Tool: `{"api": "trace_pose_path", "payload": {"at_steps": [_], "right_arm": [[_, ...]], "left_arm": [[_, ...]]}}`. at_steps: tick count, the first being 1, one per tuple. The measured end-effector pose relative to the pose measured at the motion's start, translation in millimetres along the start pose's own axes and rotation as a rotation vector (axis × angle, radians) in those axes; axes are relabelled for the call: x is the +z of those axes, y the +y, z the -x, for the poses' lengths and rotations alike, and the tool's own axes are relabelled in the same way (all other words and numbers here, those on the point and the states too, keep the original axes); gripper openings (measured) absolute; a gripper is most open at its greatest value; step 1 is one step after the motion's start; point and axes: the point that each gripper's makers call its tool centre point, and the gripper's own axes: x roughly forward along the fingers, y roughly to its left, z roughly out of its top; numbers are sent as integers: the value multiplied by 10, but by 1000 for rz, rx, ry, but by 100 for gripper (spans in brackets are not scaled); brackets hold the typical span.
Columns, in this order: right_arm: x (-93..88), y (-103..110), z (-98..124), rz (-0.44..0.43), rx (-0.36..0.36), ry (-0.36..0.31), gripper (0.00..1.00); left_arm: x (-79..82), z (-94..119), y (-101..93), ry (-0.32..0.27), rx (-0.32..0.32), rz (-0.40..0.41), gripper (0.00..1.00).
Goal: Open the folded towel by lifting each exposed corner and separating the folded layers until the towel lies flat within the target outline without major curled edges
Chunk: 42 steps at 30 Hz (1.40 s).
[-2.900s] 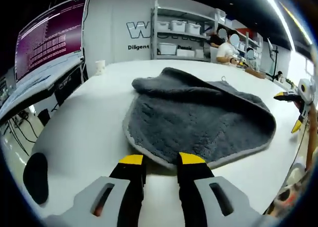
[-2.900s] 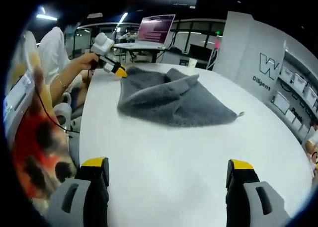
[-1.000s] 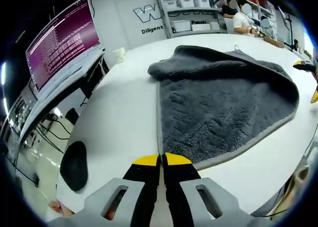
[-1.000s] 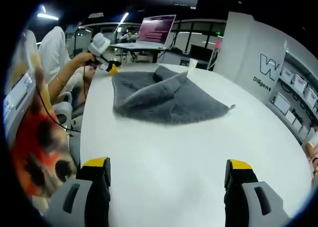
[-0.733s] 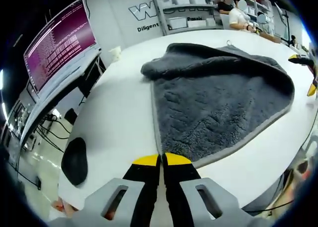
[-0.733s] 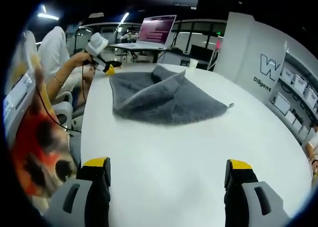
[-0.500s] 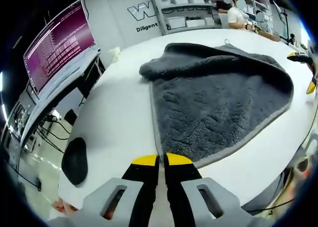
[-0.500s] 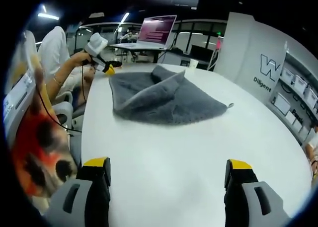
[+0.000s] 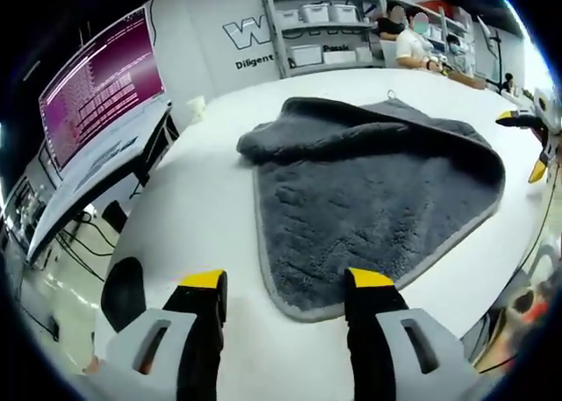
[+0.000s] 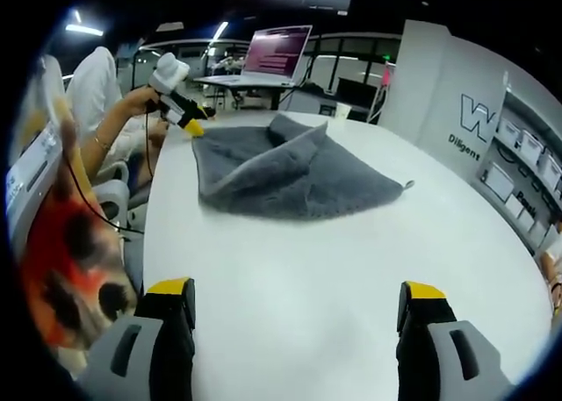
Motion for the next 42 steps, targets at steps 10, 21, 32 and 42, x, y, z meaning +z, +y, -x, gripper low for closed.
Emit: {"api": "trace_pose_path", "payload": {"at_steps": [10,21,32,42], "right_arm": [[-16,-25,2,-8,-6,3,96],[238,-102,-32,0,-20,-28,95],[896,-180,-322,46,50,-62,87],[1816,-282,-896,60,145,-139,72]], "left_arm": [[241,-58,-341,-133,-172,103,90],[359,-63,-537,-195,-292,155,99],[395,-136,-599,-184,-326,107,99],[388,-135,-610,-206,-332,109,99]]}}
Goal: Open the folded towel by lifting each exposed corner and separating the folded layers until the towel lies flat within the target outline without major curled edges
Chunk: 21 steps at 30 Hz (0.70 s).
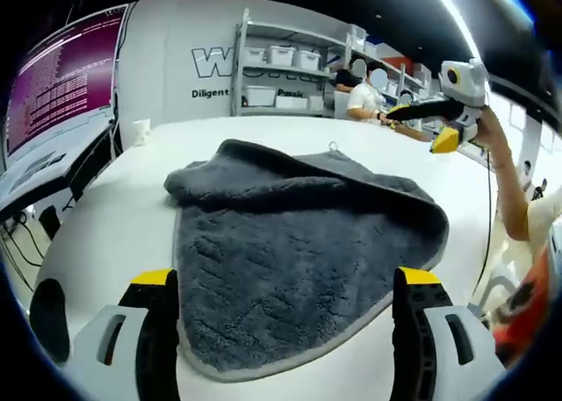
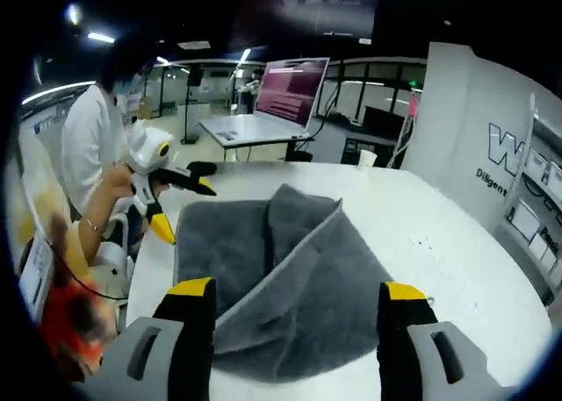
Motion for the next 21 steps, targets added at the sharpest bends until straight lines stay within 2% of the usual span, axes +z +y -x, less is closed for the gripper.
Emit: {"api": "trace_pose_path", "payload": {"at_steps": [3,4,11,17,21], "right_arm": [[196,-53,-268,-7,34,-15,71],[212,-58,-295,-10,37,-15,70],[514,-225,-850,-49,58,-36,64],[613,-447,-1218,-102,48,-38,55],[592,-609,-1459,-84,20,23,55]], "left_arm": [[-24,5,7,6,1,-10,99],[-28,8,9,6,1,-10,99],[-10,77,71,-18,-1,2,99],[33,110,97,-46,-5,12,98],[77,118,66,-57,-7,3,98]]}}
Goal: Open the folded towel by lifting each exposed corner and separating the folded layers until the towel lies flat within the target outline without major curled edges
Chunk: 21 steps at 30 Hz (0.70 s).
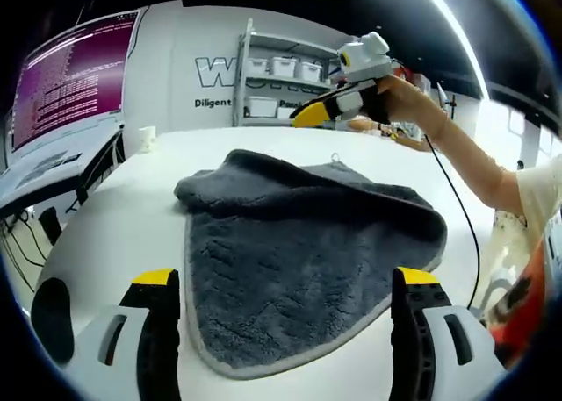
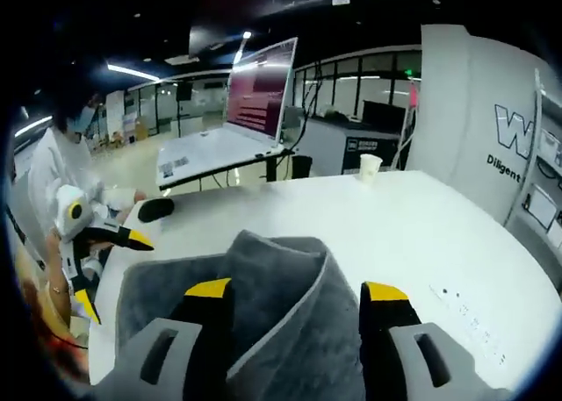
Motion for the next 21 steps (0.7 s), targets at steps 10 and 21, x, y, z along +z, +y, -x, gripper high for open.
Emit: {"api": "trace_pose_path", "payload": {"at_steps": [10,21], "right_arm": [[-29,-228,-639,-3,-32,97,45],[-213,-307,-1058,-7,-52,167,21]], "left_arm": [[86,32,-71,-28,-26,19,98],[58,108,-43,-34,-26,29,98]]}}
